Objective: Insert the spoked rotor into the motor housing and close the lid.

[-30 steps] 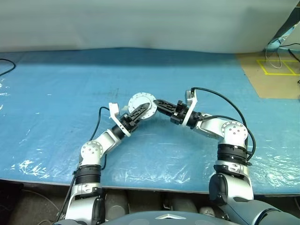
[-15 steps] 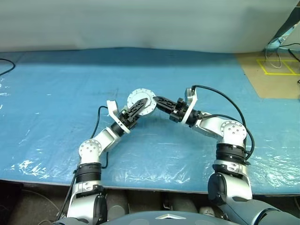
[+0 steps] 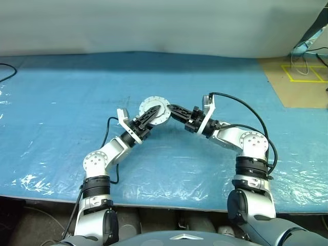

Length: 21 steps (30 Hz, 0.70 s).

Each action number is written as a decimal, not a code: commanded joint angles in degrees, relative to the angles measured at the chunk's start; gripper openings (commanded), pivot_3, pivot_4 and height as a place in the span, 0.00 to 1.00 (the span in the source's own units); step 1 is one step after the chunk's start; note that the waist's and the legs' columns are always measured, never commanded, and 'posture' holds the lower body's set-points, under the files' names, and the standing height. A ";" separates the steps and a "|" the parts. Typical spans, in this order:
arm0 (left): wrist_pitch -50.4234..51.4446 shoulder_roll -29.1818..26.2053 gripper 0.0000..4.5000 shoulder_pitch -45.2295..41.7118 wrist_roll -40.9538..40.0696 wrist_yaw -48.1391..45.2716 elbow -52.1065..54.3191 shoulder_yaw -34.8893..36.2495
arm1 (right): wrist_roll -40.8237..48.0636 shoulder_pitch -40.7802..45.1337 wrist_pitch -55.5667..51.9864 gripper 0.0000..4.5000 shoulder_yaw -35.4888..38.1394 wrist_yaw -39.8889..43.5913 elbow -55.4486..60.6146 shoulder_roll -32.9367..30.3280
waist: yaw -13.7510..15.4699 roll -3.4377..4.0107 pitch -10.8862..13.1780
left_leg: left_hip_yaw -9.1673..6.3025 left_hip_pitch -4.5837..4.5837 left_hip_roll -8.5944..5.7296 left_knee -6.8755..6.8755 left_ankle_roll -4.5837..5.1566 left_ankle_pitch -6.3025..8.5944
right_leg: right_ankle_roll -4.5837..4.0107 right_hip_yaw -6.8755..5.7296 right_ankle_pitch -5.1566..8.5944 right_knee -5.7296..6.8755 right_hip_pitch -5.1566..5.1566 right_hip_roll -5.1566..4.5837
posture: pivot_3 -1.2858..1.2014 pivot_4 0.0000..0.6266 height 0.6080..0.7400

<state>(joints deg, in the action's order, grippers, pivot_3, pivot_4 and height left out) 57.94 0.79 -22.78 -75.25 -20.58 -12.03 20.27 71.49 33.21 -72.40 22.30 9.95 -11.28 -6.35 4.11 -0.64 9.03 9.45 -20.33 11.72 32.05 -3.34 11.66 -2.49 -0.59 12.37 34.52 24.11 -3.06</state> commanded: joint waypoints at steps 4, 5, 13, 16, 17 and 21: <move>-1.77 -0.04 0.55 -2.35 0.74 0.77 1.46 -0.31 | -3.62 -0.47 4.78 0.32 -2.54 2.38 4.96 -0.93 | 0.00 -0.02 0.02 | -0.01 -0.03 0.00 0.00 0.00 0.00 | 0.01 -0.01 0.00 -0.02 0.01 0.00 | 0.52 0.24 1.00; -2.09 -0.11 0.55 -2.41 1.06 0.83 1.39 -0.38 | -3.42 -0.52 4.97 0.40 -2.44 2.84 4.83 -0.84 | 0.02 -0.02 0.02 | -0.03 -0.03 0.00 0.00 0.00 0.00 | 0.01 -0.02 0.00 -0.02 0.01 0.00 | 0.52 0.24 1.00; -5.81 -0.78 0.55 -4.23 4.20 -0.22 -0.18 0.39 | -1.84 -0.26 3.59 0.68 -1.38 1.68 2.87 -0.09 | -0.02 -0.03 0.03 | -0.18 -0.18 -0.02 0.01 0.00 0.00 | 0.04 -0.10 0.01 -0.05 0.06 0.00 | 0.52 0.24 1.00; -7.83 -1.60 0.55 -4.56 6.14 -0.77 0.29 0.44 | -2.47 -0.32 3.84 0.68 -1.42 1.21 2.94 -0.16 | -0.03 -0.03 0.03 | -0.22 -0.24 -0.03 0.01 0.00 0.00 | 0.04 -0.12 0.01 -0.06 0.07 0.00 | 0.52 0.24 1.00; -9.59 -1.93 0.55 -4.94 7.25 -0.52 -0.01 0.94 | -2.91 -0.39 4.08 0.68 -1.55 1.20 3.07 -0.30 | -0.03 -0.03 0.02 | -0.24 -0.25 -0.03 0.01 0.00 0.00 | 0.04 -0.13 0.01 -0.06 0.07 0.00 | 0.52 0.24 1.00; -21.97 -4.40 0.55 -7.84 15.02 0.63 -5.03 4.23 | -9.23 -1.12 7.84 0.68 -4.83 2.72 4.52 -2.48 | -0.05 -0.03 0.03 | -0.46 -0.35 -0.03 0.09 0.00 0.00 | 0.04 -0.29 0.01 -0.06 0.07 0.00 | 0.52 0.24 1.00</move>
<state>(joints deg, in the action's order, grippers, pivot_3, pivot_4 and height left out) 42.07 -1.95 -27.90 -62.30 -19.24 -17.19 21.56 64.75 32.50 -66.80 18.79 11.31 -9.34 -7.52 4.06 -0.68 9.05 8.95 -20.70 11.68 32.17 -3.35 11.65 -2.45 -0.92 12.38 34.47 24.18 -3.06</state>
